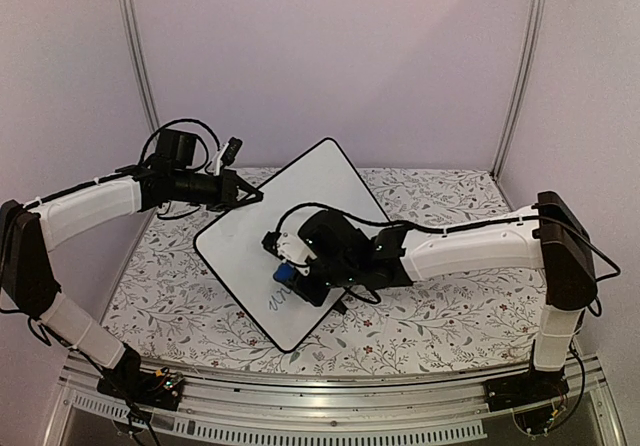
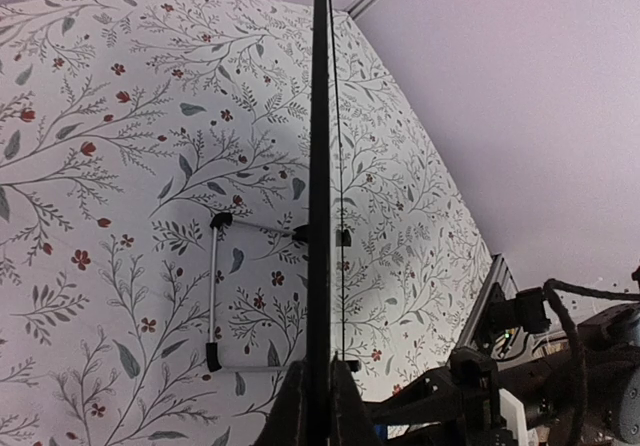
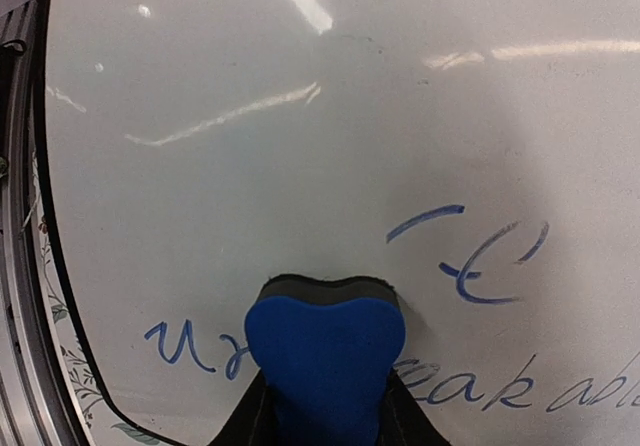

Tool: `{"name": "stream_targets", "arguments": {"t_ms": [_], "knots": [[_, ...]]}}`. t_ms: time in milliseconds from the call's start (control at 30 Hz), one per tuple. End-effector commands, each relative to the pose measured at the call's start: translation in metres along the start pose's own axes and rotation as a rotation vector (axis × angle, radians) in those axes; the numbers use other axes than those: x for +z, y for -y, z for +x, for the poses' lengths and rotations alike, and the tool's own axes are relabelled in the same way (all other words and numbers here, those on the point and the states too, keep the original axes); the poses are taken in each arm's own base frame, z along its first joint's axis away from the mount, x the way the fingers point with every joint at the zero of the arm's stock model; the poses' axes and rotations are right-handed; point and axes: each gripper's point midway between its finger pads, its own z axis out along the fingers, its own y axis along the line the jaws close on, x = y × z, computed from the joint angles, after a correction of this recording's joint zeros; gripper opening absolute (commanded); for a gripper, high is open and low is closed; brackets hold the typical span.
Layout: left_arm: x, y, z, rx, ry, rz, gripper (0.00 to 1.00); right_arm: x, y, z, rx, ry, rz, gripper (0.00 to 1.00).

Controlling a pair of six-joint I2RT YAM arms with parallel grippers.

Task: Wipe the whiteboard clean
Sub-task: Erase the whiteboard at the center of the board.

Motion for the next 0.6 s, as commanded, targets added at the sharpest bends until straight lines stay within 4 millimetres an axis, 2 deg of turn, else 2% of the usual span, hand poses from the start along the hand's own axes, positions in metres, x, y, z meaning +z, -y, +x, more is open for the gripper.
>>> {"name": "stream_targets", "arguments": {"t_ms": [0, 133, 267, 400, 567], "knots": [[0.002, 0.003, -0.002, 0.066, 0.019, -0.002, 0.0, 0.007, 0.022, -0.023, 0.016, 0.028, 0.041, 0.29], [0.002, 0.002, -0.002, 0.066, 0.018, -0.005, 0.0, 0.006, 0.039, -0.048, 0.019, 0.075, 0.069, 0.29], [0.002, 0.002, -0.001, 0.066, 0.016, -0.006, 0.0, 0.01, 0.044, -0.05, 0.008, 0.068, 0.074, 0.29], [0.002, 0.001, -0.002, 0.066, 0.017, -0.01, 0.0, 0.017, 0.037, -0.026, 0.018, 0.017, 0.046, 0.29], [0.003, 0.001, -0.001, 0.065, 0.015, -0.008, 0.0, 0.013, 0.029, 0.006, 0.056, -0.032, 0.015, 0.29]]}}
